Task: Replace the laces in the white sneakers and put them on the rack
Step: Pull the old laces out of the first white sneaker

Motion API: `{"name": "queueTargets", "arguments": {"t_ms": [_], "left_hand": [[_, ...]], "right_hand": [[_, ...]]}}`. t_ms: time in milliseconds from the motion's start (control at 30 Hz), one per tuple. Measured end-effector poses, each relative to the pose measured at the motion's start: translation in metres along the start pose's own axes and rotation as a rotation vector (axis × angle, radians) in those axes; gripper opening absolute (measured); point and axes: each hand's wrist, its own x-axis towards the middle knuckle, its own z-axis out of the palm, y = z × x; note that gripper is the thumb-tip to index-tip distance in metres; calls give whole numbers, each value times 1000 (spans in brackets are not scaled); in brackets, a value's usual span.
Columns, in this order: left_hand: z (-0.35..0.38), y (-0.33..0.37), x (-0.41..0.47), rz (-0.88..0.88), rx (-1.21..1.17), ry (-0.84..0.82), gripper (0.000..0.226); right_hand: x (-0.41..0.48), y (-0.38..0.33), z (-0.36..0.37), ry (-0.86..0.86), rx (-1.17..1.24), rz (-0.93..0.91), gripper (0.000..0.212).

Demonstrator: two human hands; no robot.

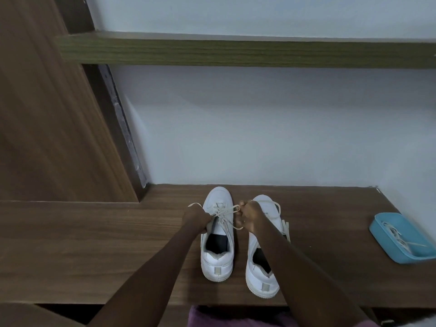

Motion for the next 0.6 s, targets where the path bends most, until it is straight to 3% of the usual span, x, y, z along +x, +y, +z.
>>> {"name": "queueTargets", "arguments": {"t_ms": [100, 167, 267, 367, 500, 600], "left_hand": [[3, 1, 1, -52, -66, 6, 25], [2, 1, -1, -39, -70, 5, 23], [1, 1, -2, -37, -72, -10, 16], [1, 1, -3, -18, -19, -4, 25], [0, -1, -2, 16, 28, 12, 32], [2, -2, -2, 17, -15, -11, 33]], "right_hand": [[0, -3, 7, -8, -129, -44, 28], [-1, -3, 16, 40, -445, -222, 16], [-8, -5, 28, -15, -862, -431, 27], [-17, -9, 38, 5, -1211, -581, 28], [-23, -14, 45, 51, -1305, -598, 26], [-24, -15, 41, 46, -1241, -513, 26]]}}
